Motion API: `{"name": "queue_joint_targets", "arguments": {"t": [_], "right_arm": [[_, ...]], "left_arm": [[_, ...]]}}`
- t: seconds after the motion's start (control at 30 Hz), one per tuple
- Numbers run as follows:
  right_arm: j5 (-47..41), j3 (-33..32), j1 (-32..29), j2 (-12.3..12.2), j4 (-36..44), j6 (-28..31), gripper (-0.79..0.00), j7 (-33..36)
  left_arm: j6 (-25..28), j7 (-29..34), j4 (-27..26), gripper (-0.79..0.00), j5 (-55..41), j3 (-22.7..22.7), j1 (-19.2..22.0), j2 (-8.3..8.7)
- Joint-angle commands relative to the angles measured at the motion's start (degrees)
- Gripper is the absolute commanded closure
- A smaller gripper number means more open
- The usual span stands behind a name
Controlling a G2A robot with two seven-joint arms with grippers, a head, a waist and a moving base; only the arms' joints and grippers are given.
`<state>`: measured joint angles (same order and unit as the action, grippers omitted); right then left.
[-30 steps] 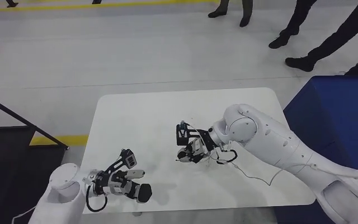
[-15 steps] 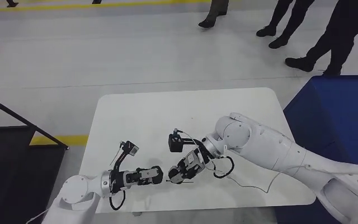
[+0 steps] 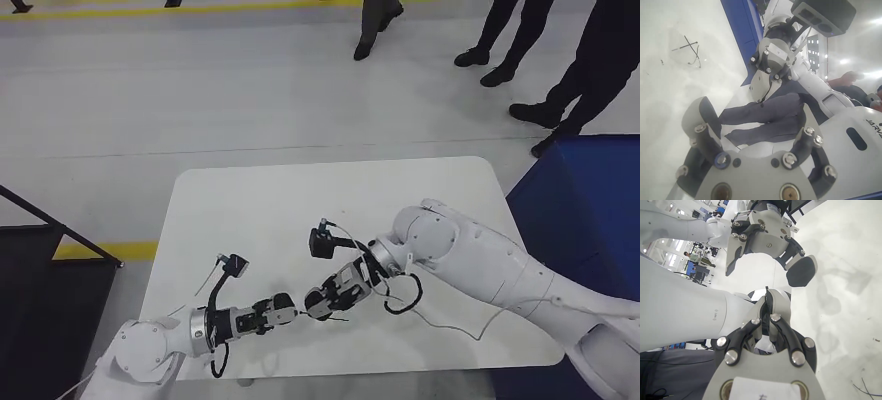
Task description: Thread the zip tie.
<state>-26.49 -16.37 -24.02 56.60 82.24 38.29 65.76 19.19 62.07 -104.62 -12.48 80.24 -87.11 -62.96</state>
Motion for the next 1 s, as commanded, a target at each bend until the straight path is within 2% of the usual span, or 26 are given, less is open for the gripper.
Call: {"name": "queue_joint_targets", "arguments": {"t": [0.0, 0.03, 0.13, 0.17, 0.27, 0.47, 0.63, 0.8, 0.87, 0.93, 0.97], "right_arm": [[-1.16, -0.41, -0.15, 0.07, -0.17, -0.78, 0.000, 1.00], [-1.63, -0.56, -0.21, 0.12, -0.34, -1.19, 0.000, 1.42], [-2.46, -0.90, -0.27, 0.40, -0.99, -2.09, 0.000, 2.32], [-2.64, -0.98, -0.31, 0.51, -1.22, -2.27, 0.000, 2.50], [-2.97, -1.25, -0.30, 0.86, -1.79, -2.66, 0.000, 2.90], [-3.31, -1.40, -0.33, 1.53, -2.55, -3.71, 0.000, 3.94], [-3.39, -1.30, -0.18, 2.09, -2.96, -4.61, 0.000, 4.84], [-3.35, -1.36, -0.20, 2.40, -3.36, -4.96, 0.000, 5.20], [-3.35, -1.42, -0.23, 2.44, -3.46, -5.10, 0.000, 5.33], [-3.33, -1.51, -0.29, 2.44, -3.47, -5.16, 0.000, 5.39], [-3.32, -1.57, -0.32, 2.42, -3.44, -5.19, 0.000, 5.43]], "left_arm": [[0.13, 0.12, -0.12, -0.610, 0.00, -0.07, -0.14, 0.11], [0.19, 0.25, -0.15, -0.610, -0.19, -0.07, -0.13, 0.17], [0.11, 0.68, -0.09, -0.542, -0.86, -0.15, -0.11, 0.33], [0.08, 0.77, -0.13, -0.468, -0.79, -0.25, -0.12, 0.38], [0.09, 0.57, -0.36, -0.391, -0.74, -0.60, -0.16, 0.50], [0.16, 0.10, -0.86, -0.376, -1.02, -1.69, -0.14, 0.65], [0.40, -0.89, -0.67, -0.332, -1.12, -2.68, 0.18, 0.71], [0.71, -1.64, -0.56, -0.252, -1.83, -2.88, 0.31, 0.85], [0.77, -1.94, -0.62, -0.163, -1.78, -2.89, 0.30, 0.92], [0.70, -2.15, -0.68, 0.000, -1.86, -2.94, 0.28, 0.99], [0.80, -2.26, -0.73, 0.000, -1.77, -2.96, 0.27, 1.02]]}}
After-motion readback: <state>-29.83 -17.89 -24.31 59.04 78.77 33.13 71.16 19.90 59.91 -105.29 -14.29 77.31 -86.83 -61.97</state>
